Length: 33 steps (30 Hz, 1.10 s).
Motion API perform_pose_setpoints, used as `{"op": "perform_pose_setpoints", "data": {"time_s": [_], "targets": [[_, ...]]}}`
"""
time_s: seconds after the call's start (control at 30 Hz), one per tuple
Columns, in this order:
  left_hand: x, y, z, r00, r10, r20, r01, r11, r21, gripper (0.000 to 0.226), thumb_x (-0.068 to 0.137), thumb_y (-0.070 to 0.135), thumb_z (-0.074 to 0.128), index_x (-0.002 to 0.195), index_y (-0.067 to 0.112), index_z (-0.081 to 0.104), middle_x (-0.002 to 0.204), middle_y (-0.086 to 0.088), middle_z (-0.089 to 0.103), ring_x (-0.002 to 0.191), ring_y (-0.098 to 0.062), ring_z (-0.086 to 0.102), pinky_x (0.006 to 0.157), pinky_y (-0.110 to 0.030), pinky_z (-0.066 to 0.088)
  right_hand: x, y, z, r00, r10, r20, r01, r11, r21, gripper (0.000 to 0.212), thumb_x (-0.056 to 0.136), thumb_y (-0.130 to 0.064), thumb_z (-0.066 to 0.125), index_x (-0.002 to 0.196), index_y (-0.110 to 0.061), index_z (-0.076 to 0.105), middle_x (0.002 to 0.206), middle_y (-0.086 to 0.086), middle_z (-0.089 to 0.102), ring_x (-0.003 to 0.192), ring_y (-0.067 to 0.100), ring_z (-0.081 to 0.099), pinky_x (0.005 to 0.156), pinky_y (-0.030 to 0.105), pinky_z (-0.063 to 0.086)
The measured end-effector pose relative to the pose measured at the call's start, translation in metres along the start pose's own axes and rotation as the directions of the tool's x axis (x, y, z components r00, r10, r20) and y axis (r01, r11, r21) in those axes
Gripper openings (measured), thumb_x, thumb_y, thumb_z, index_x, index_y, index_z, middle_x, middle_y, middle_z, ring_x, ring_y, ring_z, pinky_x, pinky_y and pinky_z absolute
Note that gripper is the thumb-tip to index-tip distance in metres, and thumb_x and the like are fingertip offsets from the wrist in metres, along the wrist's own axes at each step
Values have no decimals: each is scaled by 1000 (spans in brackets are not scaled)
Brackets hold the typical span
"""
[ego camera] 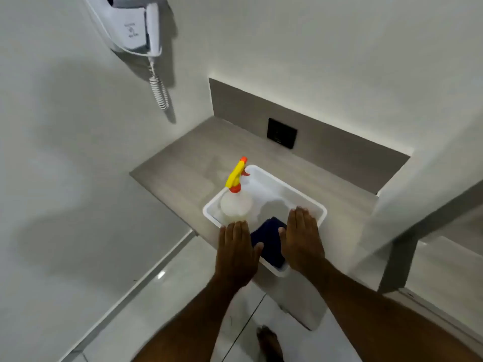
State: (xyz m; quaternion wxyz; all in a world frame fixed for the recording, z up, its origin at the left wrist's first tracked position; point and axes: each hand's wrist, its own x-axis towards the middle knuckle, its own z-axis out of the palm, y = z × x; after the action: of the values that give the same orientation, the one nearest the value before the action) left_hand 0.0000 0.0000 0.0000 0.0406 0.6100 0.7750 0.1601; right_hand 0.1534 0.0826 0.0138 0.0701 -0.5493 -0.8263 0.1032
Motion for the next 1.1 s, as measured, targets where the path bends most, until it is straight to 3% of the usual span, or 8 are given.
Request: {"op": "perform_pose_setpoints", "data": {"time_s": [0.2,0.33,0.47,0.57,0.63,0.73,0.9,1.1], "targets": [[35,21,14,991,-44,126,36,997,64,50,94,55,32,105,12,56,103,-9,67,97,-27,59,100,-44,39,21,0,19,990,7,144,-3,1000,-26,59,99,-32,46,145,2,30,153,22,35,144,36,29,121,46,21],[48,25,21,935,-200,292,169,977,130,42,95,51,41,104,14,57,99,-7,71,98,-28,65,110,-52,29,37,1,26,960,104,258,-87,993,-77,77,85,-28,70,143,1,28,135,19,55,121,33,56,105,45,44],[60,30,25,877,-278,392,238,960,146,33,94,46,50,102,16,59,103,-6,70,100,-25,64,105,-48,32,53,-1,18,954,133,268,-109,989,-101,35,84,-26,68,110,-10,53,107,11,69,97,28,66,89,41,50],[65,28,19,862,-257,438,250,965,75,28,95,40,51,98,15,63,103,-7,69,100,-25,63,101,-44,36,60,-4,2,920,160,358,-197,978,67,22,84,-22,66,99,-7,61,99,13,69,91,29,65,86,41,54],[60,25,3,896,-225,382,244,970,-4,30,96,40,50,97,13,65,100,-8,70,94,-25,65,95,-41,44,56,-11,-7,934,181,309,-260,936,237,21,85,-19,63,100,-4,63,97,15,68,86,27,63,82,38,55],[35,15,-28,981,-161,109,181,959,-218,25,96,32,55,94,11,68,90,-11,71,80,-26,66,79,-39,53,35,-28,-26,977,169,128,-209,880,428,23,85,-15,64,107,-7,61,100,8,61,80,15,54,71,19,46],[-38,-30,-62,960,-211,-183,137,927,-350,19,95,20,58,104,7,68,85,-9,66,74,-19,57,68,-26,43,-12,-88,-34,998,-54,13,37,809,586,30,85,-10,64,114,-19,59,97,-8,60,83,2,54,61,-4,41],[-128,-123,0,860,-509,-31,467,811,-352,26,98,31,49,115,16,62,97,-2,65,86,-13,53,74,-24,44,-52,-155,77,939,-253,231,81,820,567,31,89,-14,61,120,-17,58,107,0,69,93,15,64,77,25,52]]}}
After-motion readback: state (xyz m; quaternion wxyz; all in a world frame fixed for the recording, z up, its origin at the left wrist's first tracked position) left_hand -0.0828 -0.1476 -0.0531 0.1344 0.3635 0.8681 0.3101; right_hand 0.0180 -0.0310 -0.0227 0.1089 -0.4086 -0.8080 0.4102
